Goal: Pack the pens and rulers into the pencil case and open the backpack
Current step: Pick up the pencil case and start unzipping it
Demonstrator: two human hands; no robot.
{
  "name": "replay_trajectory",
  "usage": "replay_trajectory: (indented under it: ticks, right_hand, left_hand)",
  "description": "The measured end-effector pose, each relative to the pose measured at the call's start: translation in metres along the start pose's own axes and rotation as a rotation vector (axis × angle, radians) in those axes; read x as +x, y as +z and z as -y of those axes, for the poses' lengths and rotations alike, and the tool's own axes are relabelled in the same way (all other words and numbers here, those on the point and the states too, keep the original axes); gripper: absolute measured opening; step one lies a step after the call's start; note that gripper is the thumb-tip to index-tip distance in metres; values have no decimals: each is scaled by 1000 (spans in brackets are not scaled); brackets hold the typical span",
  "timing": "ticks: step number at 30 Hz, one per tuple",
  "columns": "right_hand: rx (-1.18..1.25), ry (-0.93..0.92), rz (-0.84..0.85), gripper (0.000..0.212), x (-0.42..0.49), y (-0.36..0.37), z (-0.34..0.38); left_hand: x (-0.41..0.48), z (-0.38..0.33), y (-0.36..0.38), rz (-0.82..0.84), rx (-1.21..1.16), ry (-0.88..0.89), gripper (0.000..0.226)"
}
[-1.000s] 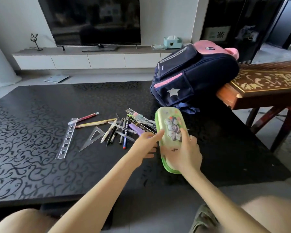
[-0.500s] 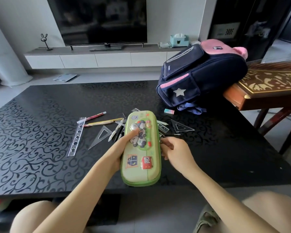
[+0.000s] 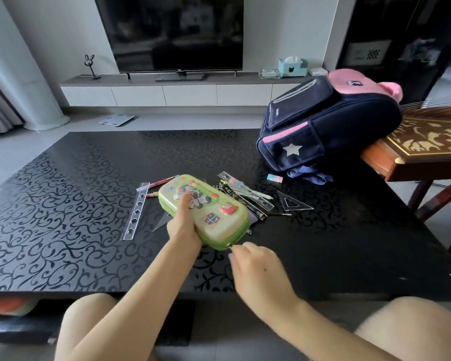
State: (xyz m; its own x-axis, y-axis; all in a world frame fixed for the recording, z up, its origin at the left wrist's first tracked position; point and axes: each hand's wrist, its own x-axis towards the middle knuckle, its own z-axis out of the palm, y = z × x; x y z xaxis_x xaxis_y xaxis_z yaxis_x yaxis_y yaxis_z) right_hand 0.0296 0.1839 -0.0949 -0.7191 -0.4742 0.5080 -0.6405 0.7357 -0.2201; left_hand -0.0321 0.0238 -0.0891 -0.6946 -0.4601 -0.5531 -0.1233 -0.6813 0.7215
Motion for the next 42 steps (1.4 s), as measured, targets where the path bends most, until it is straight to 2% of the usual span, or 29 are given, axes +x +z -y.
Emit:
replay_trajectory:
  ticks: [3, 5, 8, 11, 12, 13, 16, 18, 20, 22, 24, 27, 30, 33, 36, 42]
  right_hand:
    - [89, 14, -48, 18, -1, 18, 12]
    - [211, 23, 13, 23, -2, 19, 4]
    - [328, 101, 60, 31, -6, 9, -28]
    - [251, 200, -79, 22, -6, -5, -57]
    - [194, 202, -100, 28, -3, -9, -64]
    - [113, 179, -85, 44, 0, -13, -69]
    - [-208, -63, 120, 99, 13, -22, -78]
    - [-352, -233, 311, 110, 15, -19, -79]
    - [-407, -319, 441, 108, 10, -9, -82]
    - [-349, -338, 488, 103, 3, 1, -87]
    - [-256, -316, 501, 95, 1, 8, -90]
    - [-163, -223, 551, 87, 5, 15, -95]
    - [-53, -93, 664, 85, 8, 16, -101]
    - [20, -40, 786, 92, 9, 13, -106]
    - [10, -56, 862, 105, 9, 13, -106]
    - [244, 75, 905, 87, 34, -5, -112]
  left_hand:
    - [-8, 13, 19, -98, -14, 7, 47]
    - [-8, 13, 20, -77, 29, 31, 47]
    - [-3, -2, 9, 56, 208, 89, 51]
    - [-2, -21, -1, 295, 574, 103, 47]
    - [-3, -26, -2, 388, 741, 101, 45]
    - [-4, -30, -2, 482, 926, 104, 42]
    - [-10, -29, 8, 765, 1422, 60, 38]
    - [-12, -19, 17, 894, 1602, 1, 40]
    - [-10, -9, 23, 937, 1720, -23, 41]
    - [-4, 0, 23, 947, 1791, -42, 44]
    - [1, 8, 19, 932, 1825, 31, 49]
    - [4, 12, 7, 833, 1853, 351, 59]
    - [5, 8, -20, 779, 2081, 578, 86]
    - [3, 5, -45, 826, 2186, 574, 102]
    - [4, 3, -53, 807, 2122, 600, 102]
    - [8, -19, -44, 861, 1918, 505, 79]
